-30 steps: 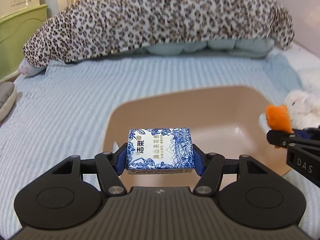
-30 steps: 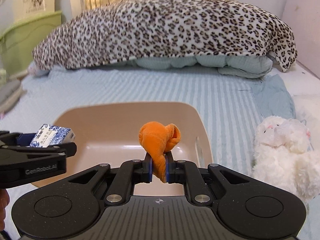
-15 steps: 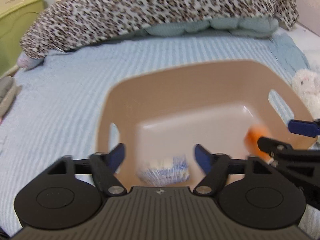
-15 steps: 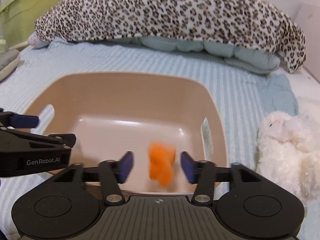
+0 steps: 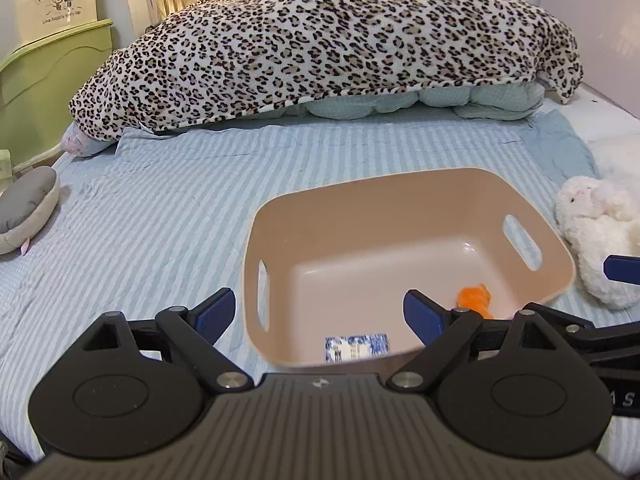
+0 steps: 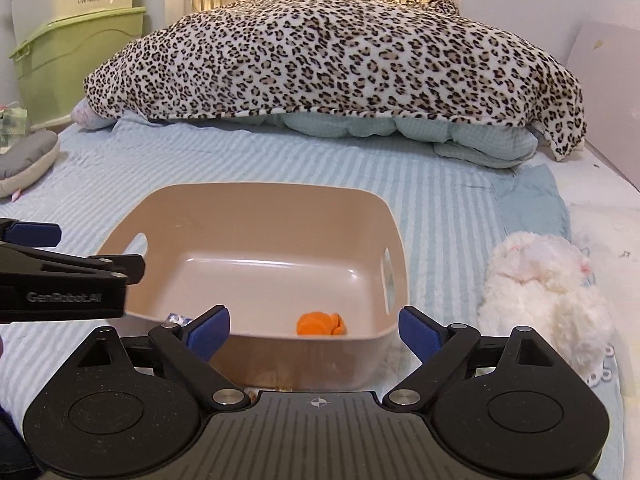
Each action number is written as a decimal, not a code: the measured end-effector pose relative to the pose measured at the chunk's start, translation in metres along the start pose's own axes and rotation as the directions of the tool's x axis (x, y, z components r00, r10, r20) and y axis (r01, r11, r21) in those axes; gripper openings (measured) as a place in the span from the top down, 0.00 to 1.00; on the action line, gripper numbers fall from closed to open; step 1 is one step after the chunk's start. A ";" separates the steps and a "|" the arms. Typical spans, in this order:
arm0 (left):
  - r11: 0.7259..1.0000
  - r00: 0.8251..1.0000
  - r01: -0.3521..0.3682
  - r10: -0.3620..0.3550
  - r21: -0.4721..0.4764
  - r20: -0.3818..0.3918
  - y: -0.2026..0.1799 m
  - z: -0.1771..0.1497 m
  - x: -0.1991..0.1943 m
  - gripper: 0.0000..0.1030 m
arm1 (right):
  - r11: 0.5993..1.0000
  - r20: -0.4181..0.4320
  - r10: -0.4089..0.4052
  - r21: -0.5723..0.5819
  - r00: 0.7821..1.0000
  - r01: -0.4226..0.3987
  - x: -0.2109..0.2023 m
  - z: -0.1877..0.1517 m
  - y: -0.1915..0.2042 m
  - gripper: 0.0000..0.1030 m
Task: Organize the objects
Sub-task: 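Lift both held items over the basket and open both tools to drop them, then grasp the green herb bag with the left tool while the right tool grasps the floral scrunchie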
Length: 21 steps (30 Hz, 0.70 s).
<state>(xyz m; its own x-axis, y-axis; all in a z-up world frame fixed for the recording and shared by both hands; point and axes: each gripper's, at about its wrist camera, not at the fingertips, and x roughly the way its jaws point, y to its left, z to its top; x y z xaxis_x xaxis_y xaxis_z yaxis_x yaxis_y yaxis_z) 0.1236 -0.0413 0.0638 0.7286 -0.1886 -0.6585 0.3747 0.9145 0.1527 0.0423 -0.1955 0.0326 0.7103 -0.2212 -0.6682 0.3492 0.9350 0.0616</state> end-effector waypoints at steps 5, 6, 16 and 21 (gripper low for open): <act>1.000 1.000 0.004 -0.004 0.022 -0.013 0.003 -0.018 -0.012 0.09 | 1.000 -0.028 0.001 0.024 1.000 -0.001 -0.010 -0.019 -0.003 0.08; 1.000 1.000 0.012 -0.011 0.020 -0.019 0.004 -0.023 -0.014 0.09 | 1.000 -0.035 0.002 0.030 0.999 -0.001 -0.012 -0.024 -0.003 0.08; 0.998 0.994 0.047 -0.044 0.029 -0.098 0.002 -0.071 -0.021 0.09 | 0.998 -0.130 -0.011 0.067 0.991 0.020 -0.010 -0.066 -0.016 0.01; 0.998 0.987 0.056 -0.049 0.036 -0.155 0.000 -0.095 -0.014 0.09 | 0.996 -0.187 -0.018 0.082 0.982 0.034 -0.004 -0.083 -0.020 0.01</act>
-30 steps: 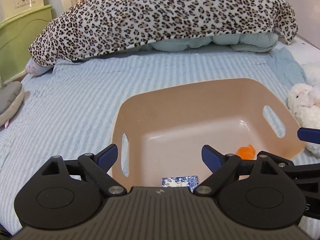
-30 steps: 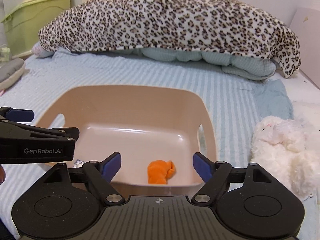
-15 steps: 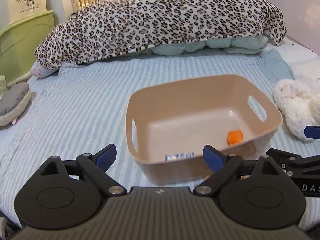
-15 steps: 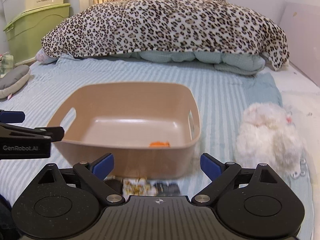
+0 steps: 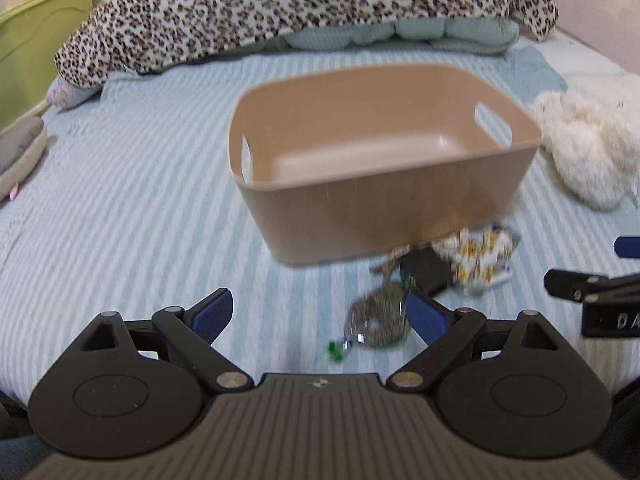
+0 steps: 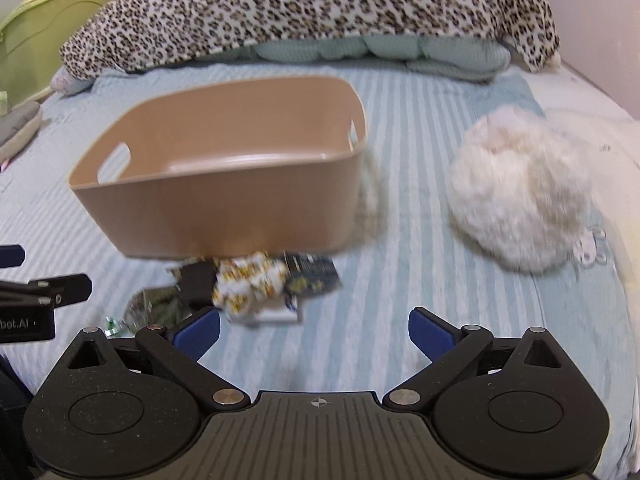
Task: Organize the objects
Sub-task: 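Grasp the green herb bag with the left tool while the right tool grasps the floral scrunchie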
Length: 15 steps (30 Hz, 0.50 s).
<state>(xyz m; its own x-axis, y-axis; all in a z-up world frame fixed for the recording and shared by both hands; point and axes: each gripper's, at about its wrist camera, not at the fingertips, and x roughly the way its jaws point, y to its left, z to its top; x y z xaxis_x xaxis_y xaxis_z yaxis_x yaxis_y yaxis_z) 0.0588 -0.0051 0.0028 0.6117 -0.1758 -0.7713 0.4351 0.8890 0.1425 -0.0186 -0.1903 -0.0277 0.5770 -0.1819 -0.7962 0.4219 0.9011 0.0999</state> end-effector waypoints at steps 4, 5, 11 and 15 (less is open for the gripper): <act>1.000 0.999 0.005 -0.004 0.024 -0.053 -0.003 -0.016 0.014 0.09 | 1.000 -0.032 -0.015 -0.009 0.999 0.015 0.006 -0.009 -0.001 0.01; 1.000 0.998 0.010 -0.008 0.022 -0.067 -0.003 -0.019 0.018 0.09 | 1.000 -0.040 -0.016 -0.009 0.999 0.016 0.008 -0.010 -0.001 0.00; 0.999 0.991 0.038 -0.036 0.006 -0.129 -0.002 -0.029 0.035 0.09 | 1.000 -0.089 -0.017 -0.016 0.996 0.016 0.021 -0.015 0.000 0.00; 0.999 0.989 0.039 -0.036 0.014 -0.145 -0.004 -0.032 0.044 0.09 | 1.000 -0.119 -0.016 -0.026 0.993 0.012 0.031 -0.017 0.003 0.00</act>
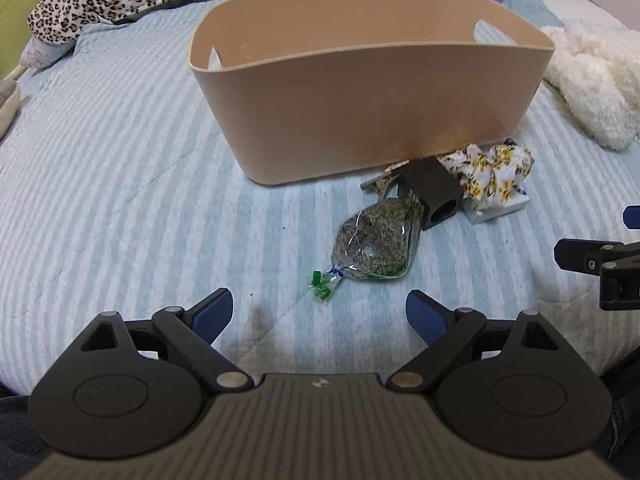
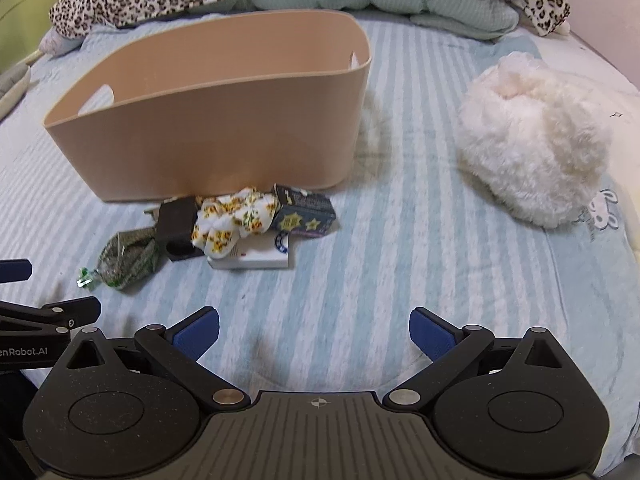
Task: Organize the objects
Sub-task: 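Grasp the green herb bag with the left tool while the right tool grasps the floral scrunchie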
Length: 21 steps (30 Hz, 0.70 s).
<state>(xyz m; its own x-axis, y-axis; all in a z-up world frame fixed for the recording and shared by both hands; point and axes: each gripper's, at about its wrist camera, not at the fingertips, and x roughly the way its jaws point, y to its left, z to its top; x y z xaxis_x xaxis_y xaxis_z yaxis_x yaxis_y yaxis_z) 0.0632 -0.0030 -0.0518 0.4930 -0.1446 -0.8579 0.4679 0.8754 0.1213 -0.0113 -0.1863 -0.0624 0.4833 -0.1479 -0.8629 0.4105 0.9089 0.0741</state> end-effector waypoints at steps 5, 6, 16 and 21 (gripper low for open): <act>1.000 0.999 0.001 -0.001 -0.013 -0.034 0.003 0.000 0.016 0.09 | 1.000 -0.013 0.004 -0.002 1.000 -0.004 0.010 -0.001 0.002 0.00; 1.000 0.999 0.006 -0.007 -0.019 -0.035 0.004 0.000 0.018 0.09 | 1.000 -0.019 0.004 0.002 1.000 -0.004 0.013 -0.001 0.001 0.00; 0.997 0.998 0.055 -0.055 -0.053 -0.013 0.015 0.000 0.036 0.09 | 0.999 -0.038 0.010 0.037 0.999 -0.009 0.026 0.003 -0.003 0.00; 0.994 0.996 0.088 -0.087 -0.061 0.018 0.015 0.006 0.037 0.09 | 1.000 -0.035 -0.019 0.016 0.999 0.020 0.030 0.005 -0.002 0.00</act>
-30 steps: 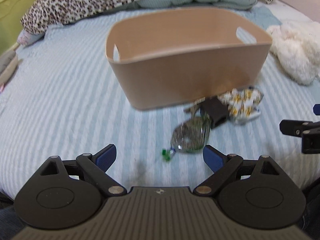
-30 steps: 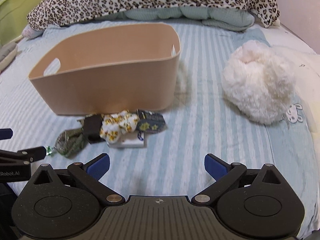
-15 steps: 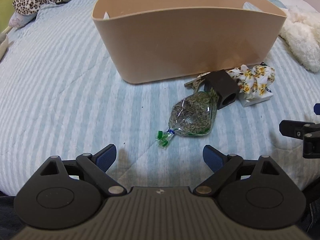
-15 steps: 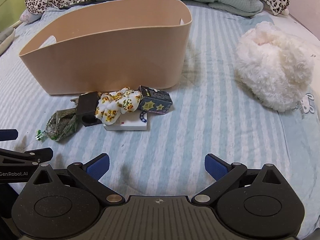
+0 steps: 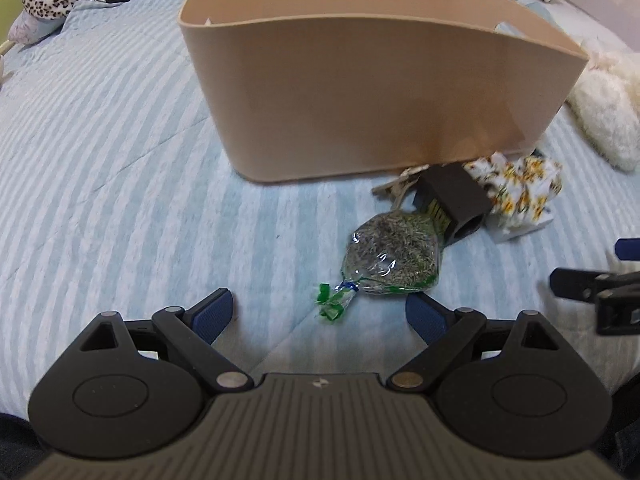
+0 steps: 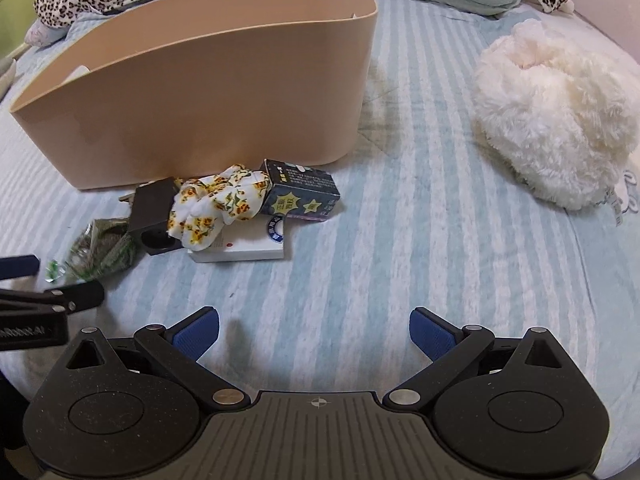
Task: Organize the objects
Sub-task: 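Grasp the green herb bag with the left tool while the right tool grasps the floral scrunchie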
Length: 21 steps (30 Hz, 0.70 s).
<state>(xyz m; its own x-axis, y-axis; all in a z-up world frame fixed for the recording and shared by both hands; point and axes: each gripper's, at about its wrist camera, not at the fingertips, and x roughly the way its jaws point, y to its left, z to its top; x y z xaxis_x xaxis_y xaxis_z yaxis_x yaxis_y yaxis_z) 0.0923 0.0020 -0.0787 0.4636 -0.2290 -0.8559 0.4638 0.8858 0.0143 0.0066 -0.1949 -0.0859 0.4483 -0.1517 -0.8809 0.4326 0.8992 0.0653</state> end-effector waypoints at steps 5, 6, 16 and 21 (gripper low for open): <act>0.998 0.998 0.052 -0.053 0.033 0.034 -0.005 0.002 -0.004 0.09 | 1.000 0.036 -0.012 -0.021 0.999 0.013 0.000 0.003 0.003 0.00; 0.997 0.997 0.058 -0.060 0.045 0.039 -0.007 0.002 -0.005 0.09 | 1.000 0.041 -0.013 -0.022 0.999 0.014 0.000 0.004 0.003 0.00; 0.998 0.999 0.041 -0.042 0.056 0.015 -0.013 0.014 0.012 0.17 | 1.000 0.096 0.013 0.019 0.995 -0.015 -0.009 0.010 0.001 0.00; 0.998 0.999 0.042 -0.042 0.036 0.001 -0.004 0.013 0.013 0.19 | 0.998 0.127 0.042 0.051 0.991 -0.049 -0.014 0.020 0.002 0.00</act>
<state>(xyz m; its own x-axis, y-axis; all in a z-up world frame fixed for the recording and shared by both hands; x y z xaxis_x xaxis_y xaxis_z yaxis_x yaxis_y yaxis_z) 0.1065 -0.0098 -0.0836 0.4450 -0.2662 -0.8550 0.5097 0.8604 -0.0026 0.0171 -0.1997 -0.0642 0.5616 -0.1649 -0.8108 0.4498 0.8833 0.1319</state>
